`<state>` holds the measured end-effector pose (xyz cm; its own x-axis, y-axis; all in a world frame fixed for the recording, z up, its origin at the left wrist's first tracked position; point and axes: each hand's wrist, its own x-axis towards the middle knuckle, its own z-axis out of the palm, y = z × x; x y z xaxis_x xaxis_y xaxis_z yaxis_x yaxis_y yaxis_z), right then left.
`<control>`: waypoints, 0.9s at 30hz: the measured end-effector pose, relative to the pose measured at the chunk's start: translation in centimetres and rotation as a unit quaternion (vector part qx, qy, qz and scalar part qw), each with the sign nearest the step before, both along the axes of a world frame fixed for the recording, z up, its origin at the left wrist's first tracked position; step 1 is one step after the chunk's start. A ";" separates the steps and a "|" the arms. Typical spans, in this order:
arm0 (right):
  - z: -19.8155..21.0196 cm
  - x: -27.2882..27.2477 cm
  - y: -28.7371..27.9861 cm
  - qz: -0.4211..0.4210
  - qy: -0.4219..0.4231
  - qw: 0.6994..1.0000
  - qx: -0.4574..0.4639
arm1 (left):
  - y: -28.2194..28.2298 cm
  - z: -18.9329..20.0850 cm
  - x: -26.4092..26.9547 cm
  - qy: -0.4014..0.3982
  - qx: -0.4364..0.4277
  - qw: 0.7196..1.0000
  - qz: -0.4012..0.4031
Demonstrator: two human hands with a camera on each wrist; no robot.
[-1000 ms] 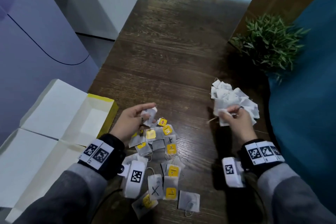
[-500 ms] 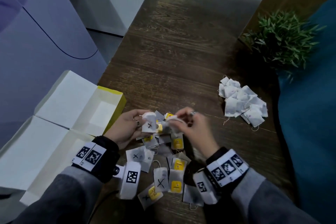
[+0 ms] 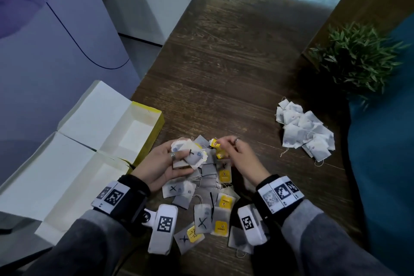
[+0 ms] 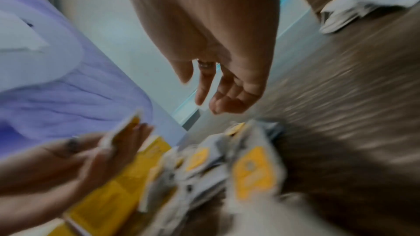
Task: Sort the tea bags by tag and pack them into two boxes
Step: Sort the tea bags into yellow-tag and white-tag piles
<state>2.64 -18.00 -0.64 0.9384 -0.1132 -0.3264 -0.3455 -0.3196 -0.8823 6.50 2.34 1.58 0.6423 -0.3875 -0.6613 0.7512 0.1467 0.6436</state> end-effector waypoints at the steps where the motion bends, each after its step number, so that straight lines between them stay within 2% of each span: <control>1: -0.7 -0.2 -0.8 0.029 0.025 0.998 -0.047 | 0.2 -0.1 0.2 0.004 0.000 1.000 0.007; 4: -2.5 -1.0 -2.2 0.148 0.084 0.970 -0.174 | 0.6 0.0 0.6 0.010 -0.009 1.000 0.021; 6: -2.7 -1.3 -2.2 0.167 0.086 0.959 -0.210 | 0.7 0.1 0.8 0.006 -0.008 1.000 0.024; 12: -2.5 -1.8 -2.8 0.135 0.058 0.967 -0.208 | 0.2 -0.2 1.0 0.004 -0.005 0.999 0.035; 15: -1.1 -2.5 -3.1 0.126 0.025 0.978 -0.163 | 0.0 -0.5 0.7 -0.043 0.037 0.997 0.048; 18: 1.0 -3.3 -2.8 0.062 -0.089 0.985 -0.135 | -0.2 -0.5 0.0 -0.096 0.077 0.992 0.008; 20: 1.9 -3.8 -2.2 0.036 -0.237 0.956 -0.170 | -0.3 -0.3 -0.6 -0.106 0.089 0.990 -0.031; 23: 2.0 -4.2 -1.1 0.040 -0.415 0.878 -0.236 | -1.0 0.2 -1.2 -0.095 0.099 0.989 -0.061; 25: 1.7 -4.1 -0.4 0.034 -0.481 0.834 -0.267 | -1.6 0.7 -1.6 -0.080 0.076 0.991 -0.074; 27: 1.3 -4.1 0.4 0.046 -0.508 0.813 -0.283 | -2.0 1.3 -1.9 -0.046 0.024 0.995 -0.083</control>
<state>-1.48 -17.62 0.68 0.7045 0.1099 0.7011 0.5168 -0.7565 -0.4008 4.64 0.30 2.90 0.6311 -0.4631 -0.6223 0.6997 -0.0065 0.7145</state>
